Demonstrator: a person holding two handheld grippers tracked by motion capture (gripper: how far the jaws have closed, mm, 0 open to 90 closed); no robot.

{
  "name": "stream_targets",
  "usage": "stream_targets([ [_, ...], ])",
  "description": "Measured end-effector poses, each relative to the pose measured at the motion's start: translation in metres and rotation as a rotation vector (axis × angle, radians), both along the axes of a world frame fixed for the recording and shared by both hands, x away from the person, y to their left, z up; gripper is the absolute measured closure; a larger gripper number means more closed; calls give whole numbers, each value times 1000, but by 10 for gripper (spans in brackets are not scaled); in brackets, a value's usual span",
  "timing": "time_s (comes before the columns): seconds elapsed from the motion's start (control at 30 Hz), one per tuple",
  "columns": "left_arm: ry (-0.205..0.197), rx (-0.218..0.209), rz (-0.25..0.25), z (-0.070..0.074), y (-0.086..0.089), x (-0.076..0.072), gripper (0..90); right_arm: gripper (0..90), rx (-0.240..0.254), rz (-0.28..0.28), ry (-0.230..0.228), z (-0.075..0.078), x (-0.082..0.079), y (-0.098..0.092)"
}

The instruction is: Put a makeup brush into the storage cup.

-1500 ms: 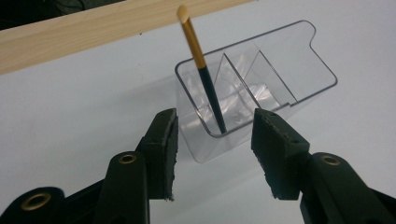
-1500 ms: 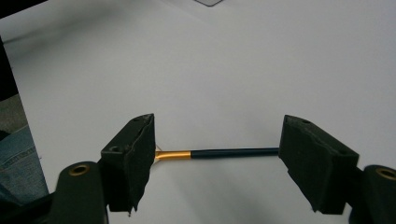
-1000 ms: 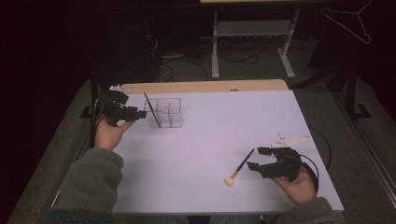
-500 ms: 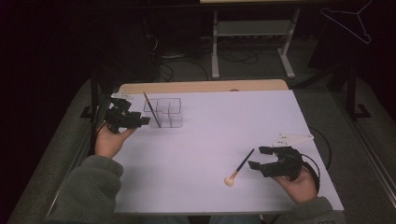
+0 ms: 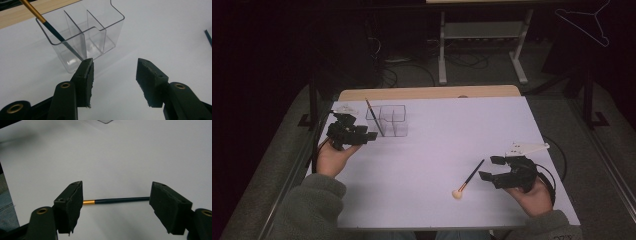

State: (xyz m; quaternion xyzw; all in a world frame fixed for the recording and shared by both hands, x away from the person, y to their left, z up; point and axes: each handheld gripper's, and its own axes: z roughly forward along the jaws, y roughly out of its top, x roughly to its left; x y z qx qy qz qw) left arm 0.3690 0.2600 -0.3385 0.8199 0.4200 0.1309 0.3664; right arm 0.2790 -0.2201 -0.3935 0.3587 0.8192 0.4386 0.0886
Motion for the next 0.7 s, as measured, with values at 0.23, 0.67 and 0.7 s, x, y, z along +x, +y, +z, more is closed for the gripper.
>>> stream_targets([
  [0.23,-6,-14,-16,-2,-4,-7,463,258,-2,-1,2,0,2,1],
  [0.67,-17,-8,-41,-4,-9,-18,444,256,-16,5,5,-2,4,1],
  [0.7,-18,-9,-43,-4,-10,-18,442,256,-16,5,5,-2,4,1],
])
